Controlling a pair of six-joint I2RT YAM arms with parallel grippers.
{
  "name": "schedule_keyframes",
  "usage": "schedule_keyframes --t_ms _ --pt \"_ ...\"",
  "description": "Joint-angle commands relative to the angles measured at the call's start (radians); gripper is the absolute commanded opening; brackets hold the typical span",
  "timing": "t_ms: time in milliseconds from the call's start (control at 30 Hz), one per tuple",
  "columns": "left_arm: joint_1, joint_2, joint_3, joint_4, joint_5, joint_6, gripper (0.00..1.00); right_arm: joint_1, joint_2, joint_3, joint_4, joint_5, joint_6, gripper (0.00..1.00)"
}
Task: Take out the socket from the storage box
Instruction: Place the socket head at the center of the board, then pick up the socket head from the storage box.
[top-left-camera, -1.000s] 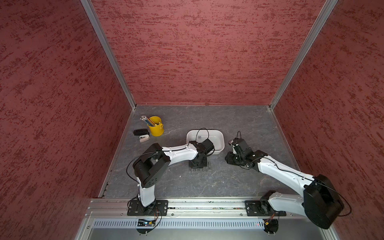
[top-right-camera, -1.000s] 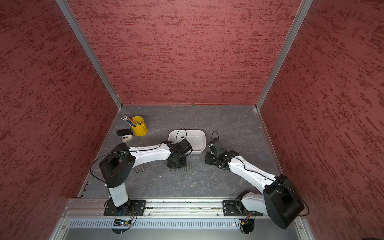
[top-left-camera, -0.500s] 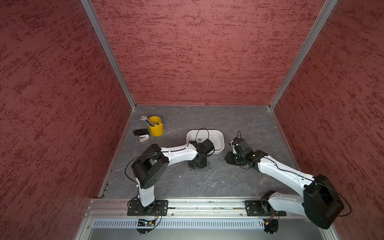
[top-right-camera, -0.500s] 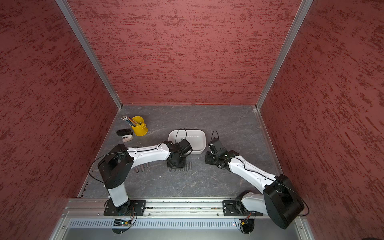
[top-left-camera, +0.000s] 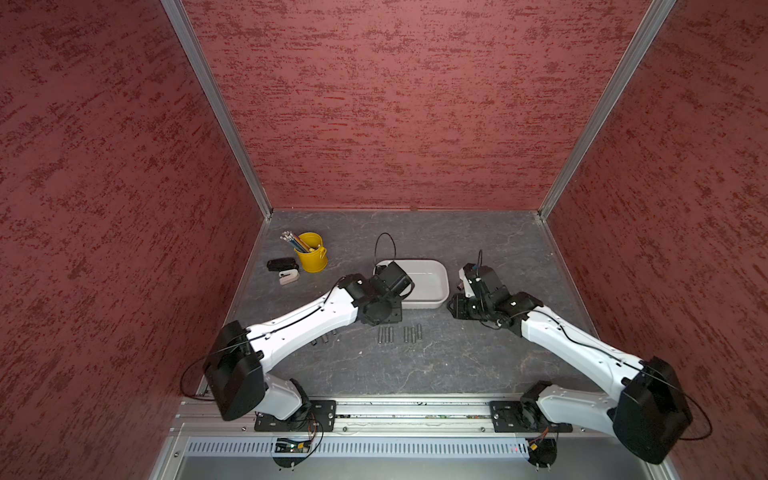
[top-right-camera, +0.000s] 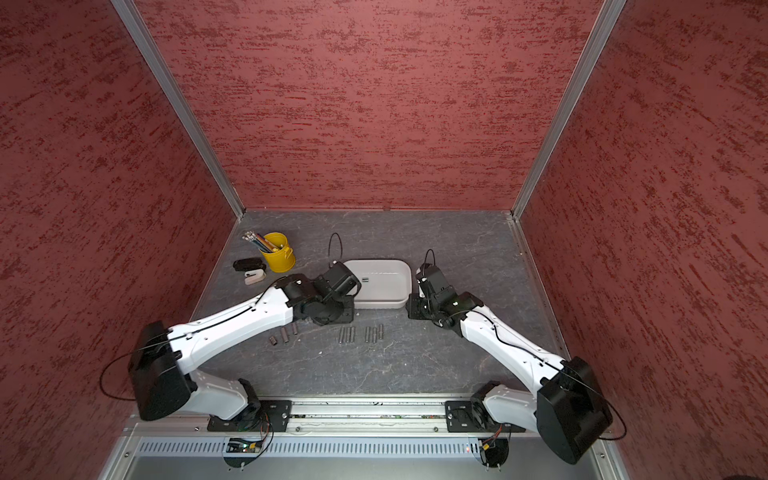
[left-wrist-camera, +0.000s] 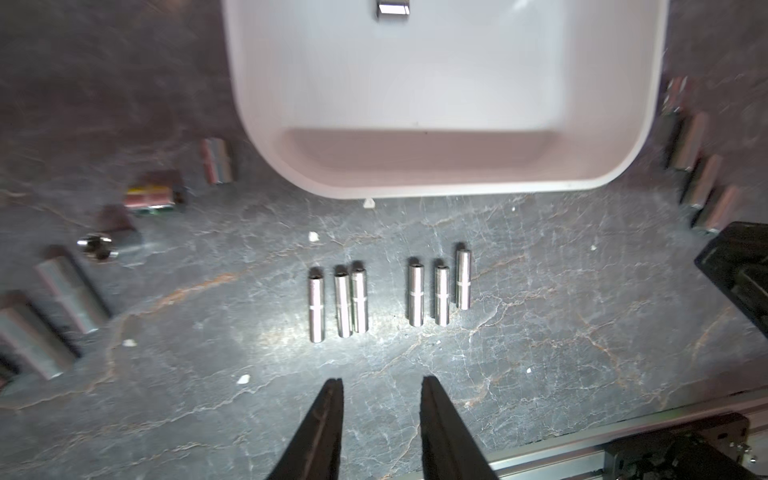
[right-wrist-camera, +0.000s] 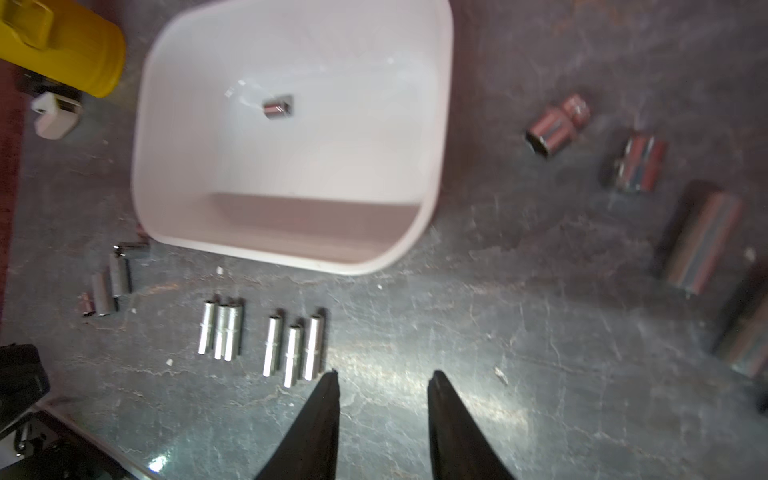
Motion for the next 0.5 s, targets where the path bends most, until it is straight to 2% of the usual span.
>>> schedule_keyframes --t_ms 0,167,267,467 --pt "0.089 -0.137 -0.052 -0.064 -0.019 0.076 0.36 -0.007 0.062 0.113 -0.050 -0.007 -0.094 0.39" --pt "0.273 -0.303 -0.089 -0.137 0.000 0.180 0.37 -0.008 0.217 0.297 -0.070 -0.056 -0.171 0.41" --pt "0.348 -0.366 -0.104 -0.153 0.006 0.237 0.38 -0.006 0.368 0.428 -0.120 -0.126 -0.230 0.40" --pt "0.405 -0.444 -0.173 -0.130 -0.003 0.292 0.38 0.007 0.596 0.662 -0.199 -0.139 -0.315 0.40"
